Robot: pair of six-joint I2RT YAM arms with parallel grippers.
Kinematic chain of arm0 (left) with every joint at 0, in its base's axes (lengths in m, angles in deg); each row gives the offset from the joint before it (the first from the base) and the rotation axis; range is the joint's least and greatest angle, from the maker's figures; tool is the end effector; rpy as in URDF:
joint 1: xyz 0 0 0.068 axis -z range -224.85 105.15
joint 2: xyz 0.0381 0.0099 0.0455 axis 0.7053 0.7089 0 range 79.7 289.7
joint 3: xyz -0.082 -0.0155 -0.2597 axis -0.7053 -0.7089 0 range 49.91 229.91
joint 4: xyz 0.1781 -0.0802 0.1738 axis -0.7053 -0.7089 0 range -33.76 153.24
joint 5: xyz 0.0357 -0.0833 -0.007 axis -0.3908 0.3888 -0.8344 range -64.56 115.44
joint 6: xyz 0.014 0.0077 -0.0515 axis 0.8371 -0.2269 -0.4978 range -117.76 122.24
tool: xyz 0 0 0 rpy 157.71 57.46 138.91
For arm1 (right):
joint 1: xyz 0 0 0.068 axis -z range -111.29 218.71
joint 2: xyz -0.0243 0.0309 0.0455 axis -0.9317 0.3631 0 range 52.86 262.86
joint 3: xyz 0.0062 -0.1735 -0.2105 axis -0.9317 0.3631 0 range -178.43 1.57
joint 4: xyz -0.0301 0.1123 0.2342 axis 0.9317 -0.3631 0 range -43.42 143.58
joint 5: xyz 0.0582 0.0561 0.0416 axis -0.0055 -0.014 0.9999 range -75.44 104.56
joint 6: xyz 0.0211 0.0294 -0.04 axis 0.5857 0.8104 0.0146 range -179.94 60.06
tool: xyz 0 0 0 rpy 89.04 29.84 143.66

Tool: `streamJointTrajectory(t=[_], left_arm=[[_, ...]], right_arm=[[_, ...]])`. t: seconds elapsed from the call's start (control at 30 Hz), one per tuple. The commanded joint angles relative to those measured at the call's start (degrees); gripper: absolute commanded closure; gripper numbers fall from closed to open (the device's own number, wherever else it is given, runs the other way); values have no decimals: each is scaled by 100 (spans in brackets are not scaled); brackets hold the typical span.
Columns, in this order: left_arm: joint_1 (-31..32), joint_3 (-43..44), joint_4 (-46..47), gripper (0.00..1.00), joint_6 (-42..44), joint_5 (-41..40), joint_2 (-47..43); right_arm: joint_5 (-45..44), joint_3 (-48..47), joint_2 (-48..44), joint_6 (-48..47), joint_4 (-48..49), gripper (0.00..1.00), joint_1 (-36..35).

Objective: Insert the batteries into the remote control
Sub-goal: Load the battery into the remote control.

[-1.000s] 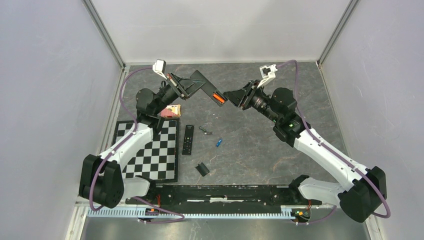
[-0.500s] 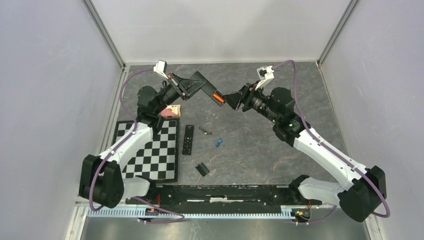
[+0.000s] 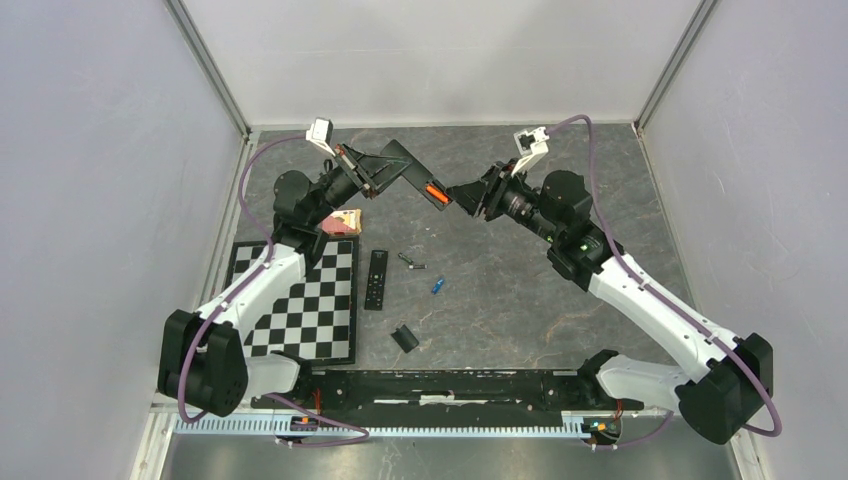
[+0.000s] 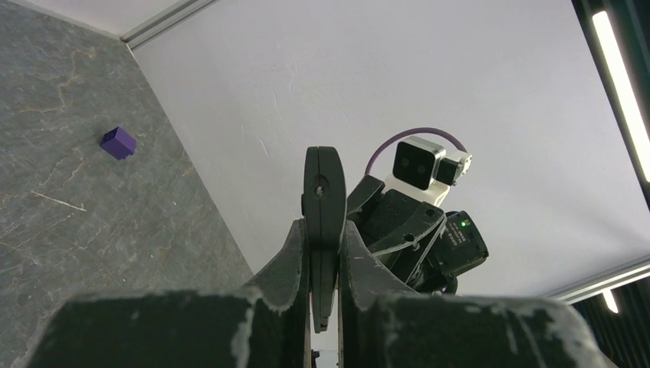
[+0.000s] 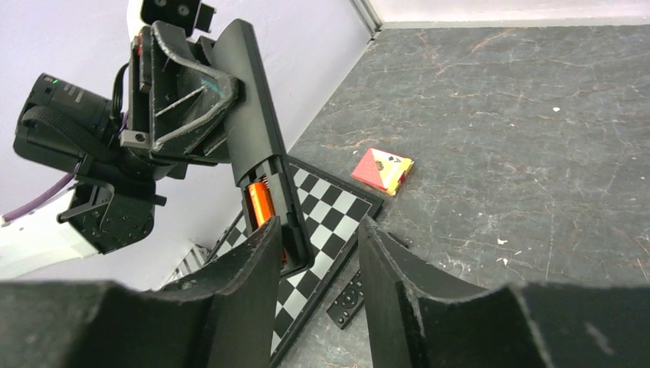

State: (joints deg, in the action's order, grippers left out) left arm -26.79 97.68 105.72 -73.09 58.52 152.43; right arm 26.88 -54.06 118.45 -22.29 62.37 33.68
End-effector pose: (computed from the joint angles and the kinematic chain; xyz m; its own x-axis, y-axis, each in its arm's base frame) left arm 0.2679 -0.1078 0.3478 -0.6576 -0.6382 -0.4004 0.4679 0.0706 -0.8810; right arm 0.2178 0.1620 0.3684 -0.4623 0.4048 -0.7890 -0.5721 0.5437 0.6141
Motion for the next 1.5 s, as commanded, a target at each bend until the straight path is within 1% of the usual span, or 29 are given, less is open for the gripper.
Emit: streamJointTrajectory(t=[0.0, 0.2, 0.43, 0.7, 1.03, 1.33, 1.47], left_arm=[[-8, 263, 298, 98, 2, 8, -127], [-5, 286, 351, 98, -146, -120, -122], [1, 234, 360, 98, -187, -331, -202], [12, 6, 580, 98, -255, -670, -313], [10, -139, 354, 98, -82, -829, -439], [9, -284, 118, 98, 11, -905, -542], [4, -284, 12, 98, 133, -870, -556]], right_arm=[[462, -298, 91, -429, 322, 56, 5], [741, -346, 282, -701, 166, 62, 5], [714, -180, 325, -674, 119, 69, -46], [866, -13, 501, -925, 100, 75, -408], [408, -36, 527, -1438, -187, 75, -863], [58, -236, 677, -2176, -429, 73, -1134], [-298, -292, 642, -2517, -656, 70, -1184]])
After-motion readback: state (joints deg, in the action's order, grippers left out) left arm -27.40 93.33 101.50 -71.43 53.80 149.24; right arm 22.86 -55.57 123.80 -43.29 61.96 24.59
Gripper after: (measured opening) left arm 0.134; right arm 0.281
